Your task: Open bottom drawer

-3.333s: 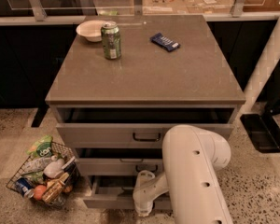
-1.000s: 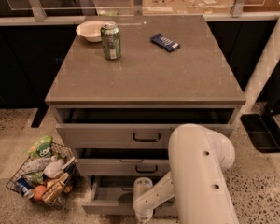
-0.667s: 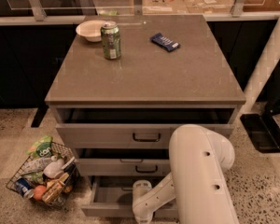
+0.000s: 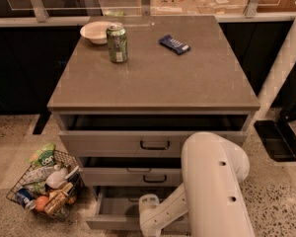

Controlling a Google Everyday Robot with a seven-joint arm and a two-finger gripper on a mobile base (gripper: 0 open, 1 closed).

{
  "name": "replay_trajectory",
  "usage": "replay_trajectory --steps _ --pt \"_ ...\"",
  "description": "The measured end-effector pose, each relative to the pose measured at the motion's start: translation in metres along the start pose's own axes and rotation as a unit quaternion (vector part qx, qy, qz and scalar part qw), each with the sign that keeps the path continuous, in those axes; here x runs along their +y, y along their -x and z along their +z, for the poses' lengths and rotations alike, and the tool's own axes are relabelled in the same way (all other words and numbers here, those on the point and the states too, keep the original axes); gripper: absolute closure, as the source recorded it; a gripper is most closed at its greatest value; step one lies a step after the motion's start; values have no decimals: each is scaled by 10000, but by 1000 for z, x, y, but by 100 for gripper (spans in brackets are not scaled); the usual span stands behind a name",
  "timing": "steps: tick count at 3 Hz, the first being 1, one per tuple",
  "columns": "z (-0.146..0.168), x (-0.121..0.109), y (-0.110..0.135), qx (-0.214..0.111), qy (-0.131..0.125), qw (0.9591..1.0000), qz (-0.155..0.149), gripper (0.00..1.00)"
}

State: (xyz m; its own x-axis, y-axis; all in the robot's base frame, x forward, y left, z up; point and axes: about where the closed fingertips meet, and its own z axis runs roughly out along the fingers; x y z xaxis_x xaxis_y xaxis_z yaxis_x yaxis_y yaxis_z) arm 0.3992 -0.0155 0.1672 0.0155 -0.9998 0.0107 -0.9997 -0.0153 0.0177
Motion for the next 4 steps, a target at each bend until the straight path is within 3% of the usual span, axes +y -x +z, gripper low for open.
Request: replay_trajectory --steps 4 --pt "2 17 4 12 -208 9997 -120 100"
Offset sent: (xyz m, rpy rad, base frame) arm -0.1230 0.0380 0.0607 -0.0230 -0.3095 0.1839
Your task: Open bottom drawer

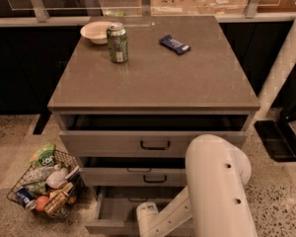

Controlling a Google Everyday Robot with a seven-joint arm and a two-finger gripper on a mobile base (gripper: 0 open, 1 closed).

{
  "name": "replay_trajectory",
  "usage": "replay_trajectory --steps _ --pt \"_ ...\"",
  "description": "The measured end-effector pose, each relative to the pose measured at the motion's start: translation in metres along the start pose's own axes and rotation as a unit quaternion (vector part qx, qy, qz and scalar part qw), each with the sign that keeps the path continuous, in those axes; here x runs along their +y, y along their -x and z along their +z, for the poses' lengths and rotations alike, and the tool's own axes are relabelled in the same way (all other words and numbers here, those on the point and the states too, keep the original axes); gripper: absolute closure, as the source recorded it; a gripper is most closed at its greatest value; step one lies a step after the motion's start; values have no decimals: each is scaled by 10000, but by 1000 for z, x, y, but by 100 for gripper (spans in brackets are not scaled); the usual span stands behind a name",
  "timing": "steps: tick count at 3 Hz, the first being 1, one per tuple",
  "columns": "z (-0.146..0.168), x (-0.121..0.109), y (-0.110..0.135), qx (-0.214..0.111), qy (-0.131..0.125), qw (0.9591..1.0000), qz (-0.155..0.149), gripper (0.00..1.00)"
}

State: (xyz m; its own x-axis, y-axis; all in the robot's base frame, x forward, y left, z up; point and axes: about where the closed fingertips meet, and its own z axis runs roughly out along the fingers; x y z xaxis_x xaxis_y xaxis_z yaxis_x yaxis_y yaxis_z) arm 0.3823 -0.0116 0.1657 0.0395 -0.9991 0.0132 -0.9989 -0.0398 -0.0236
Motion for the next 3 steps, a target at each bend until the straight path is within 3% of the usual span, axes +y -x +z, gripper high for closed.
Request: replay_trajectory --steps 1,3 --pt "2 0 0 0 0 10000 0 82" --pt "4 2 -1 6 19 10000 1 36"
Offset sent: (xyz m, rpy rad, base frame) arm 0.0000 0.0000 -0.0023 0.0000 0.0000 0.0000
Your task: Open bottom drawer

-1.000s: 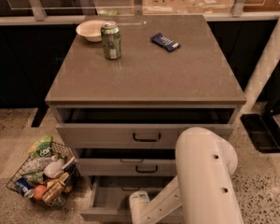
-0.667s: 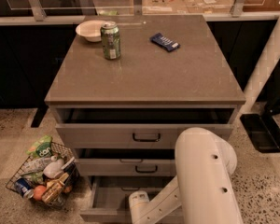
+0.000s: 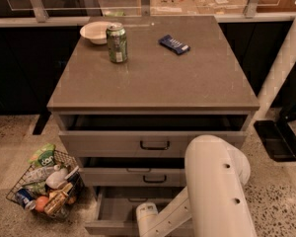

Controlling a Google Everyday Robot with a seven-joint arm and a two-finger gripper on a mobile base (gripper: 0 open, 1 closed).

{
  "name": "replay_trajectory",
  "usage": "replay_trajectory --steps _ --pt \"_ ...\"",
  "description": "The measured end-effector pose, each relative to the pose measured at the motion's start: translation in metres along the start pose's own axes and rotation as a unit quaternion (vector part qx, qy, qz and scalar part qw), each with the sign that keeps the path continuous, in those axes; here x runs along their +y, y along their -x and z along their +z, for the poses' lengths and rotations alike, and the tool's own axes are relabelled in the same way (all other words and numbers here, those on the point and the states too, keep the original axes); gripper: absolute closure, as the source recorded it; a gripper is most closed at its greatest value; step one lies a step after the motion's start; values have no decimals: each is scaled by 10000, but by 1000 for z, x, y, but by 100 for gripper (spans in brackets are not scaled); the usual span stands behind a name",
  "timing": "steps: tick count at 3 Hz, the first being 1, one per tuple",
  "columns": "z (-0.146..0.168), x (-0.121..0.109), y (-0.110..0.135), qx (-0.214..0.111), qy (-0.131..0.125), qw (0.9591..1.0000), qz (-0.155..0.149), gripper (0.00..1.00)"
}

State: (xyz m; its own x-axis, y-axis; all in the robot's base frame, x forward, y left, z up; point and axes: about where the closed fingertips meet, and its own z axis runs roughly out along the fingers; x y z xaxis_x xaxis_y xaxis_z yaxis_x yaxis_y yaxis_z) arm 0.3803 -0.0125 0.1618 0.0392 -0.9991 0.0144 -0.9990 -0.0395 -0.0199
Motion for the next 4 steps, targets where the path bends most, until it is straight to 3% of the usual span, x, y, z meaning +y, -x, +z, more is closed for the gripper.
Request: replay_trajectory --steps 1,2,4 --pt "1 1 0 3 10 10000 0 12" --pt "2 2 -1 6 18 10000 0 0" --pt "0 2 -3 -56 -29 10000 59 0"
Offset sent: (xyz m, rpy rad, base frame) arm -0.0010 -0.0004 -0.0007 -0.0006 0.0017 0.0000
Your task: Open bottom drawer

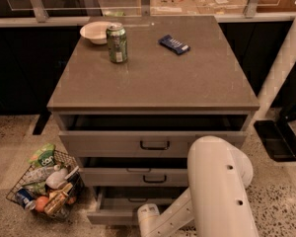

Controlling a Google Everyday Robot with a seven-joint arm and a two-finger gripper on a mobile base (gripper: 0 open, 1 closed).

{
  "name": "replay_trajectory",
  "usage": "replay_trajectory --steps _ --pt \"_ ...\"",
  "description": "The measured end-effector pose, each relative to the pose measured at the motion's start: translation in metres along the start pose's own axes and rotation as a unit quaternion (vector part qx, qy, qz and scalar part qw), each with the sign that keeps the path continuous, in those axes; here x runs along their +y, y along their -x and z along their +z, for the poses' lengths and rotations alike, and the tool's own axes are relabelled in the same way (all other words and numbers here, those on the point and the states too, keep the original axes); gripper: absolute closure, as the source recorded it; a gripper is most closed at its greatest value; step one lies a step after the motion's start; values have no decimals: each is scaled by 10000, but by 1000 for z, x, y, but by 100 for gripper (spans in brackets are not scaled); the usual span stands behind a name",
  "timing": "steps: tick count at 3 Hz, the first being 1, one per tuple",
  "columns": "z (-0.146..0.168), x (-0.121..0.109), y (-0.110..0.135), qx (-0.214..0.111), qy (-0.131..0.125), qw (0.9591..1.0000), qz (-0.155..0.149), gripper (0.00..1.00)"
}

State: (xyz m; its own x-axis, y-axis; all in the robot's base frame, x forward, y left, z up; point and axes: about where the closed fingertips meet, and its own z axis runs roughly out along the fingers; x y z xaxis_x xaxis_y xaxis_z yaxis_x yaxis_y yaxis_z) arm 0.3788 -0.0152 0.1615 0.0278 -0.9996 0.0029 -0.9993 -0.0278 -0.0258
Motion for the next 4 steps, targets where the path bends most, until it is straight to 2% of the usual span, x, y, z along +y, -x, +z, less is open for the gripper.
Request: replay_trajectory --steps 1,2,3,4 --pt "-29 -13 -7 100 -289 9995 -19 0" --pt "-61 -31 -24 147 -722 9973 -21 0" --pt "-96 -51 -55 242 -1319 9910 26 0" --pt "-122 -65 -84 396 -1824 9824 117 16"
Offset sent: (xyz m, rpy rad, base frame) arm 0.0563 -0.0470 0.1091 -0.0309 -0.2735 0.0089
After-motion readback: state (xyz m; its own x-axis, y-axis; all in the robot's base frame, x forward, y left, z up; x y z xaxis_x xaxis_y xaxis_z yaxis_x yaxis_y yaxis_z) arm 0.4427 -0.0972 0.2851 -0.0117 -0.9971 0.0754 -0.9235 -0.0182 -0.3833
